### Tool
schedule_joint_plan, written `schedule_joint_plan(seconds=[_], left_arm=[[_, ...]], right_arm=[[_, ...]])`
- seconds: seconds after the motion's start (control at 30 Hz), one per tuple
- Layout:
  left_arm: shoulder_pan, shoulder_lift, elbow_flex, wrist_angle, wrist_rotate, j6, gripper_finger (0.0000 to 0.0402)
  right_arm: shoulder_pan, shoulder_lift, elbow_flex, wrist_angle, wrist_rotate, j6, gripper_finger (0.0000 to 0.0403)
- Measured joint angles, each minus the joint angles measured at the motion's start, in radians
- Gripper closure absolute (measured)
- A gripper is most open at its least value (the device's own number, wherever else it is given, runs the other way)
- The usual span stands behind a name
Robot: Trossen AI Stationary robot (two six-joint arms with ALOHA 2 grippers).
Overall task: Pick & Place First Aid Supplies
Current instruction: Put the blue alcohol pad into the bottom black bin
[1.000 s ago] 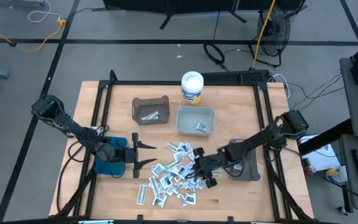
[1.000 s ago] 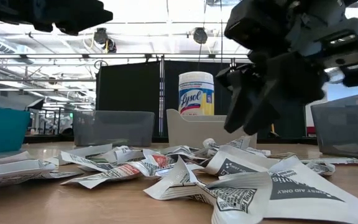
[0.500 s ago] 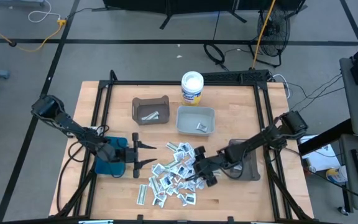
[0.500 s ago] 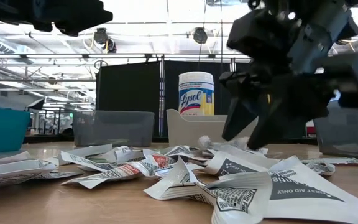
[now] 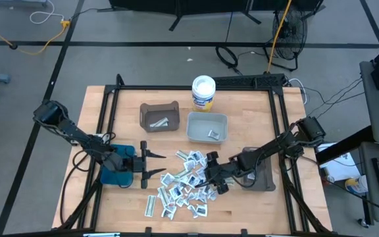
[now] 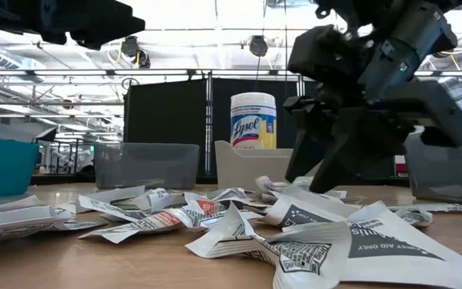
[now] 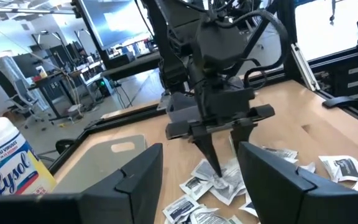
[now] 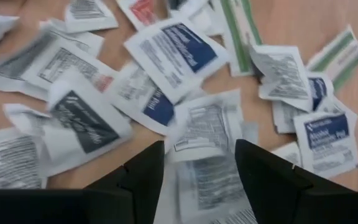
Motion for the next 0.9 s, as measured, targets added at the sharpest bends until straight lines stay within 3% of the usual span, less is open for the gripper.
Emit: schedule_joint_plan(seconds=[0.9], left_arm=[[0.000,0.000,0.000,-0.011,0.000,-0.011,0.0188]], right_arm=[[0.000,0.000,0.000,0.003,-0.003,0.013,0.0397]])
